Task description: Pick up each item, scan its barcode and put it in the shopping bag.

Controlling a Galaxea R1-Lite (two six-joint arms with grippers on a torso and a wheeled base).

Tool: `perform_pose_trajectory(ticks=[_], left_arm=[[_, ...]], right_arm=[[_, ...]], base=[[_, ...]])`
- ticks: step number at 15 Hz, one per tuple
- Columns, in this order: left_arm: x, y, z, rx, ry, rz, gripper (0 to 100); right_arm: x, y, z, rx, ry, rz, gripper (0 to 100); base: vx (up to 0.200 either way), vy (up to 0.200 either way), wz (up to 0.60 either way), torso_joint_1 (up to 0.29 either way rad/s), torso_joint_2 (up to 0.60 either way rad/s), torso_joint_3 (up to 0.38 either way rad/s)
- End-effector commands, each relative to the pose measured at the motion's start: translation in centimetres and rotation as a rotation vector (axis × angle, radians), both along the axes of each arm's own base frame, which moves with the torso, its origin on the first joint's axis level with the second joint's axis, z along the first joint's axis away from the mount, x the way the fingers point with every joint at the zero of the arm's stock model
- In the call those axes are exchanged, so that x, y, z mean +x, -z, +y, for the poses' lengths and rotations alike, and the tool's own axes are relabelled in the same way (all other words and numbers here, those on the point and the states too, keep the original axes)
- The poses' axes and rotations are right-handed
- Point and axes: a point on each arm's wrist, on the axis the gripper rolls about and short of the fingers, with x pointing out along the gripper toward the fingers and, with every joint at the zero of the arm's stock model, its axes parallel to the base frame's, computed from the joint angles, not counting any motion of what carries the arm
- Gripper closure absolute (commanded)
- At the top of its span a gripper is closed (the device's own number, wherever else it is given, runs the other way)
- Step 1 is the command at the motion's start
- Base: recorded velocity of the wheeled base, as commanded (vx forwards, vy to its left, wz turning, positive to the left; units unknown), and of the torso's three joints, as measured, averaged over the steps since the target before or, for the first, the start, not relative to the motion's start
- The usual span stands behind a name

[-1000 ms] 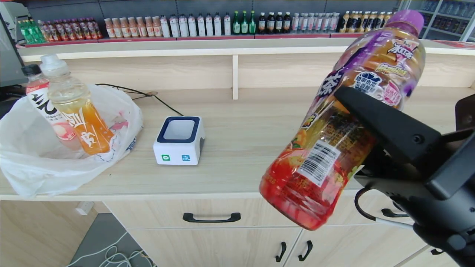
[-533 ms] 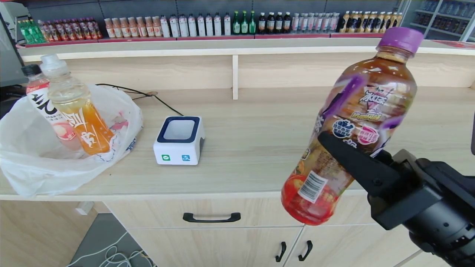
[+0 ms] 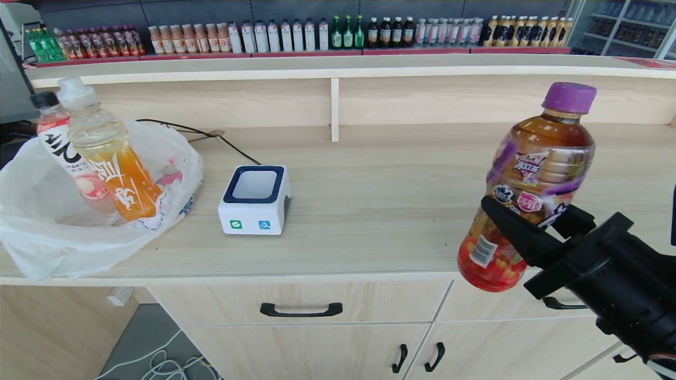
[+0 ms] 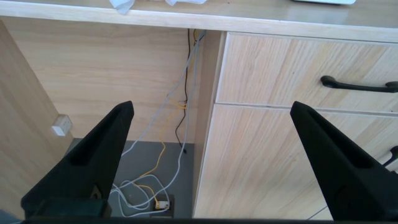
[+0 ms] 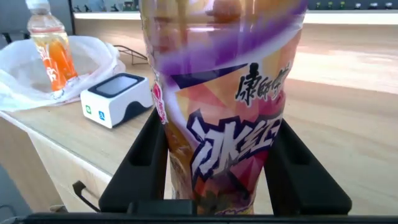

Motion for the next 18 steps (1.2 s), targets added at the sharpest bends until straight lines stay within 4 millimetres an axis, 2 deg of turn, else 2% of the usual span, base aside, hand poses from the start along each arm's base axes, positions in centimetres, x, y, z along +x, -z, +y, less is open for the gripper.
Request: perform_pose_trajectory(ticks=[1,8,12,17,18], left_arm=[[0.0,0.0,0.0,0.0,0.0,0.0,0],[0.0,0.0,0.0,-0.001,0.0,0.0,0],[0.0,0.0,0.0,0.0,0.0,0.0,0],[0.0,0.0,0.0,-0.001,0.0,0.0,0],[0.0,0.0,0.0,-0.001,0.0,0.0,0]], right_arm=[[-0.05,0.02,-0.22,-0.003,0.027,-0.002,100],[-0.68,0.39,-0.74,-0.007,0.027,0.01,100],[-0.45,0.06,-0.57,0.007,0.025,0.002,100],[-0.05,0.3,-0.44,-0.001,0.034,0.013,100],[0.08,0.28,-0.39,-0.001,0.035,0.013,100]], base=[[0.0,0.0,0.0,0.0,0.0,0.0],[0.0,0.0,0.0,0.0,0.0,0.0],[-0.2,0.0,0.0,0.01,0.0,0.0],[0.0,0.0,0.0,0.0,0.0,0.0],[0.0,0.2,0.0,0.017,0.0,0.002]])
